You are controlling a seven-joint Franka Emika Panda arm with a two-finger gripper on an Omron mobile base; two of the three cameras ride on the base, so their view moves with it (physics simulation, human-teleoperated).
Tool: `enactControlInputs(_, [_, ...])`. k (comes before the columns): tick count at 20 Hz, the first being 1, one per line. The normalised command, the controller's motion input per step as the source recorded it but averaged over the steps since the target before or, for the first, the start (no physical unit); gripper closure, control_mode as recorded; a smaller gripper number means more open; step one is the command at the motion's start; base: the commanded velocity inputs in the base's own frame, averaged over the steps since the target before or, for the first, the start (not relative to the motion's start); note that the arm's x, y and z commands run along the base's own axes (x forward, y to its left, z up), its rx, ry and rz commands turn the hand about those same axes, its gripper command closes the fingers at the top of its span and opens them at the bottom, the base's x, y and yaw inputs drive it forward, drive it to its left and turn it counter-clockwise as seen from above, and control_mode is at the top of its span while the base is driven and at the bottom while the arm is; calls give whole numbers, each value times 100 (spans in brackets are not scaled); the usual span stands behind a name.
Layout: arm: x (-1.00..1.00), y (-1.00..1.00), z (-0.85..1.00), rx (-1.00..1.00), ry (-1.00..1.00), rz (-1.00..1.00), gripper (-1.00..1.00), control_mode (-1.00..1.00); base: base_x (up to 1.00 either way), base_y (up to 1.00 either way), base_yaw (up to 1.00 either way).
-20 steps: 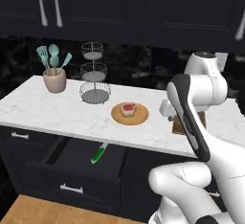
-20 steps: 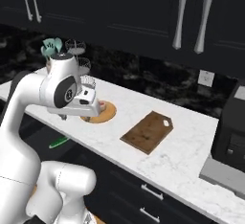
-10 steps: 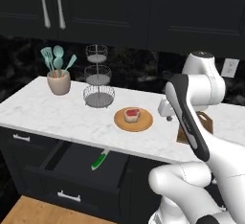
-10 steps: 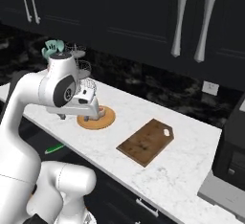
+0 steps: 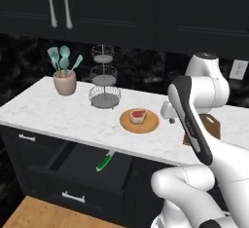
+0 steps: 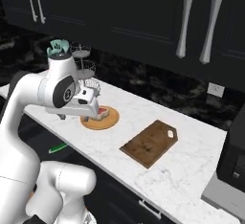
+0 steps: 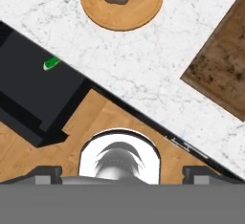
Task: Pick up the knife from the drawer and place it on the cutting board. Then place the meat from the plate to the cutting board.
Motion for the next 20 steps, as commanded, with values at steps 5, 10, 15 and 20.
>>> enactControlInputs(5, [0, 0, 0, 0, 0, 0, -100, 100, 14, 12, 27])
enactControlInputs(10, [0, 0, 0, 0, 0, 0, -100, 100, 5, 0, 35])
enactControlInputs(15, [0, 0, 0, 0, 0, 0, -100, 100, 10, 0, 26])
enactControlInputs(20, [4, 1, 0, 0, 0, 0, -100, -100, 0, 0, 1])
